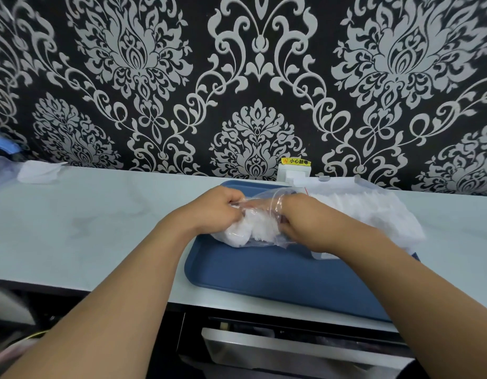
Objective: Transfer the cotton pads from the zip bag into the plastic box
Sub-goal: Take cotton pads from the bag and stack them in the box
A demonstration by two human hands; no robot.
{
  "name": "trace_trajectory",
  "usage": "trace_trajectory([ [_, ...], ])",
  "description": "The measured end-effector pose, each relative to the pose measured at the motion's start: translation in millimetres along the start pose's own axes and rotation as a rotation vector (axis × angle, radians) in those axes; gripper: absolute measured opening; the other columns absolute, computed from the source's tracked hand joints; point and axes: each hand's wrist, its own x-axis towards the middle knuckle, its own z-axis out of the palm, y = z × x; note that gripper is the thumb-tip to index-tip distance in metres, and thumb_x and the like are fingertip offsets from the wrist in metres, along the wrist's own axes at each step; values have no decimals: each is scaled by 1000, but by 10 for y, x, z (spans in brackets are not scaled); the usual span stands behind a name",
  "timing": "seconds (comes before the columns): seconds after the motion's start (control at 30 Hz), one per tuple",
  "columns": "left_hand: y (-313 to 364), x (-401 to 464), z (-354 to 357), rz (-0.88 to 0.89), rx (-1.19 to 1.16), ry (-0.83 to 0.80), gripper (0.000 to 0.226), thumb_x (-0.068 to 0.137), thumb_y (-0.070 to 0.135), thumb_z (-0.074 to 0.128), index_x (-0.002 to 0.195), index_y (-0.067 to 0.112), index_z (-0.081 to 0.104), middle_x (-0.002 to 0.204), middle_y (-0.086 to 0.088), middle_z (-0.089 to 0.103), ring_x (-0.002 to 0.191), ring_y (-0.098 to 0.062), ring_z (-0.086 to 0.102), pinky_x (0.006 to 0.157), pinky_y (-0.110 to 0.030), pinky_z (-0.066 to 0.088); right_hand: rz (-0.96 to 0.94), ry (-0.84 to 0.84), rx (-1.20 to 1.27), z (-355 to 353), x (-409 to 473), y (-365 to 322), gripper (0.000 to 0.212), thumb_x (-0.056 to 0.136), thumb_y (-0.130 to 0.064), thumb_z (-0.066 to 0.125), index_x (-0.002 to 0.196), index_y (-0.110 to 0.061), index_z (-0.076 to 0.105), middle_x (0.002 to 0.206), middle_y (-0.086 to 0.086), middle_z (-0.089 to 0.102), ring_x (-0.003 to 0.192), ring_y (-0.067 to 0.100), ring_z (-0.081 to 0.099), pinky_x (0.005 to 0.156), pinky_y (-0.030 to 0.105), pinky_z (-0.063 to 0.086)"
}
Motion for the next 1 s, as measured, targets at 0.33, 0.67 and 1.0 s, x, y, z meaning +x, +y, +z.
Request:
trace_trajectory([
  [0.33,27,-40,-18,-118,52,-101,27,89,5,56,110,12,73,111,-9,73,108,-25,66,100,-43,51,-84,49,-77,-94,5,-259,59,85,-8,56,126,-50,56,118,-7,50,98,22,57,80,41,51],
  [0.67,-17,-73,-67,-154,-114,-104,28,88,-3,59,77,19,72,82,0,69,81,-17,61,75,-26,47,-42,-50,-304,-96,-87,-345,77,91,-16,57,146,-57,22,108,1,44,86,27,58,69,34,48],
  [1.0,-61,-92,-52,-214,-313,-159,24,89,-11,59,97,5,76,100,-15,76,90,-24,70,86,-33,57,-9,-10,-76,39,-42,-106,50,87,-32,59,133,-47,49,124,-4,48,105,22,57,81,39,53],
])
